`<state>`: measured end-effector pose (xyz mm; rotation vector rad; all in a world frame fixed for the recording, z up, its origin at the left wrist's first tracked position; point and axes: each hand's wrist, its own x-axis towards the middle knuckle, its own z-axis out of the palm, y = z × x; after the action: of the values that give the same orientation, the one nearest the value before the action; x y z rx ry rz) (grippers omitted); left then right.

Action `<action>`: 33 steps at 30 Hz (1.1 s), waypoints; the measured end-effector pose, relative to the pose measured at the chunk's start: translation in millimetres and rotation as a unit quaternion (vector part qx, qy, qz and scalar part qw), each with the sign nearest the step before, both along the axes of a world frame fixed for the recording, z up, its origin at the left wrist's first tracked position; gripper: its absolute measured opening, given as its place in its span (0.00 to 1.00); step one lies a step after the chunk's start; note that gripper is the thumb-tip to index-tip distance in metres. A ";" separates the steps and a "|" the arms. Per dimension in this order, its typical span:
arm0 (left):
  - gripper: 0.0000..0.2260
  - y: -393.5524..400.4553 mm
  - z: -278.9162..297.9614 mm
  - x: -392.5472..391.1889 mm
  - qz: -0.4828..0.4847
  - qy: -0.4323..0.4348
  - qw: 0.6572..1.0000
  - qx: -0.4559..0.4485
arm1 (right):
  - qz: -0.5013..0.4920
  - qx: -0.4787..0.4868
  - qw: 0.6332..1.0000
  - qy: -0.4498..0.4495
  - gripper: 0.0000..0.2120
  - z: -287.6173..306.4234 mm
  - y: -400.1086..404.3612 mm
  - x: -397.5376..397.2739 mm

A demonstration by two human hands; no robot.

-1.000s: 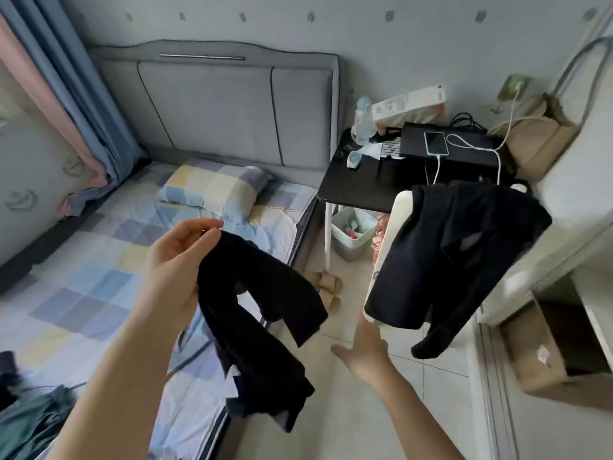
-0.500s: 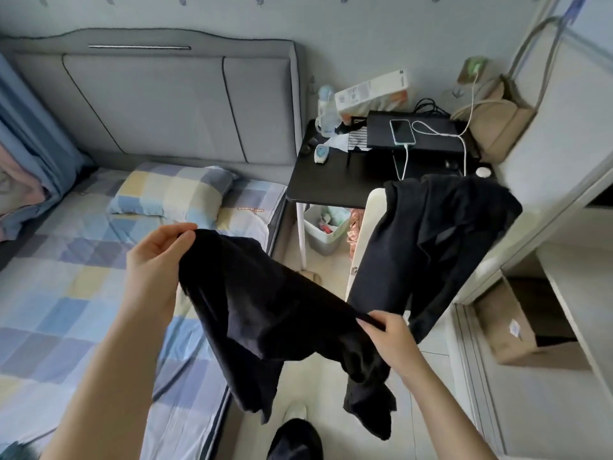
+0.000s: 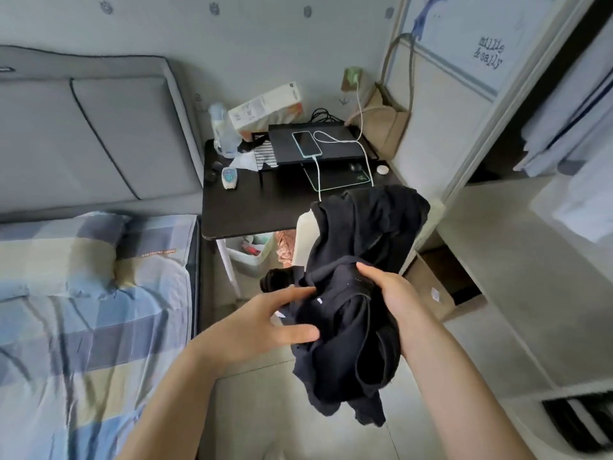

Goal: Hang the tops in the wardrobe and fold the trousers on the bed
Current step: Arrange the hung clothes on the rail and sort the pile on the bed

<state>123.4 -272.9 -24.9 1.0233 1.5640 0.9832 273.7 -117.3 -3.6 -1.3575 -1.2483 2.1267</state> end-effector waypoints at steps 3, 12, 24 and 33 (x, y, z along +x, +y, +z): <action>0.12 29.1 4.4 18.0 0.029 0.001 0.995 0.100 | -0.019 0.024 0.999 0.008 0.10 11.6 4.6 9.4; 0.13 82.6 28.2 29.5 0.068 -0.060 0.987 0.130 | 0.067 0.284 0.955 -0.048 0.22 9.6 -9.6 53.2; 0.14 125.5 47.7 47.9 -0.078 -0.074 0.989 0.105 | -0.073 0.508 0.797 -0.318 0.14 -37.6 -4.9 78.0; 0.11 214.7 59.5 45.6 0.011 0.161 0.980 0.117 | -0.130 0.389 0.814 -0.411 0.07 -16.3 90.7 167.2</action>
<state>169.1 -58.2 34.6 1.3871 1.7516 1.0744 440.8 -26.6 -19.9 -1.8861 -1.7873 0.6035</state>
